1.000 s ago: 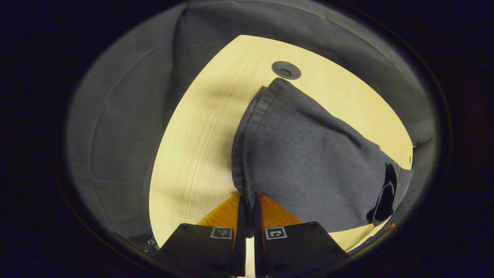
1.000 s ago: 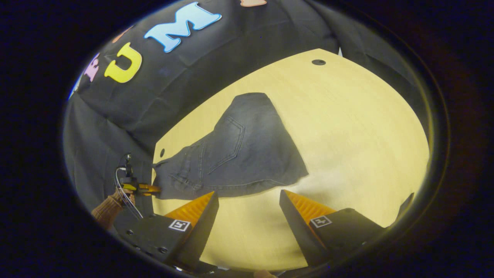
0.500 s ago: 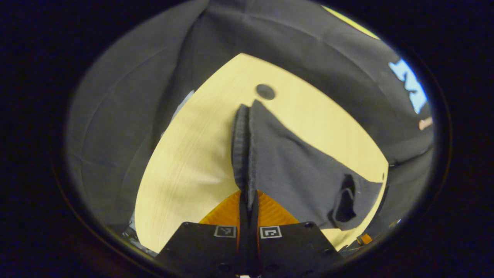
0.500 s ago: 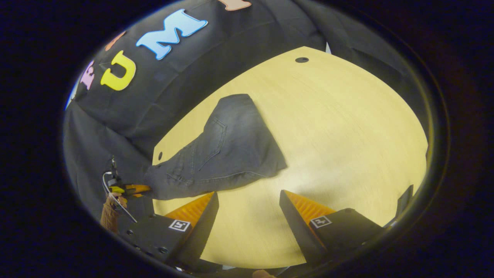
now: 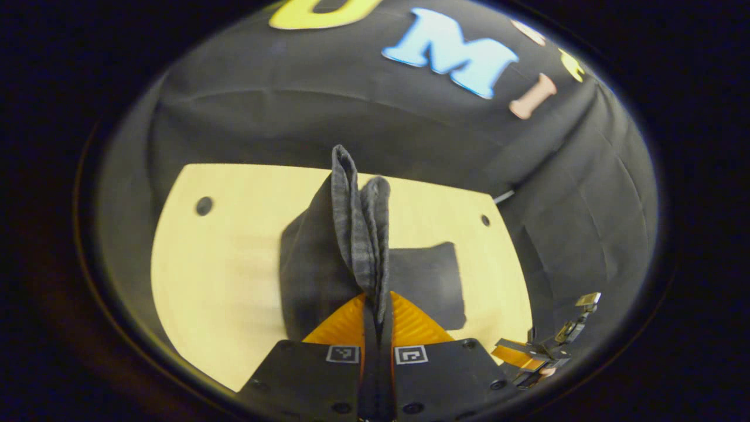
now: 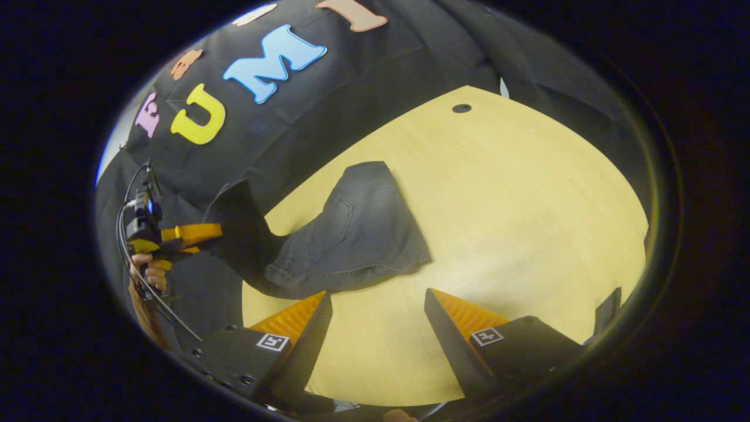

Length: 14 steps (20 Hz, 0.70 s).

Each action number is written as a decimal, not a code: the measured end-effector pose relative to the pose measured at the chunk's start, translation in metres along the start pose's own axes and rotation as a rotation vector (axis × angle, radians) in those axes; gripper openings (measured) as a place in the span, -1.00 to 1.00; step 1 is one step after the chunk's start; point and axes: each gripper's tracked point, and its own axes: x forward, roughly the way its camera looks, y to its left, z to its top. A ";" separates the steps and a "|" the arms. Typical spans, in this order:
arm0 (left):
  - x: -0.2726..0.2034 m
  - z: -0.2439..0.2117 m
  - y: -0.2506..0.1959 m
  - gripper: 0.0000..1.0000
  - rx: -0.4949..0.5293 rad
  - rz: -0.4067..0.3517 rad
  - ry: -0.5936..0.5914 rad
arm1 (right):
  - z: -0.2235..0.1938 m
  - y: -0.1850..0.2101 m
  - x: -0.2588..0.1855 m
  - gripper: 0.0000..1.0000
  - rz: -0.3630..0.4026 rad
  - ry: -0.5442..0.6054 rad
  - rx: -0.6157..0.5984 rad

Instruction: Grasp the waist and the cuffs of the jeans and fold them to make the two legs overlap; first hold the waist and fold one-third of the jeans toward the cuffs, then hold the cuffs and fold the remaining one-third in the same direction to finish folding.

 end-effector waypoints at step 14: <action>0.164 -0.092 -0.009 -0.41 0.109 0.387 0.200 | -0.006 -0.100 -0.089 0.92 -0.086 -0.139 0.209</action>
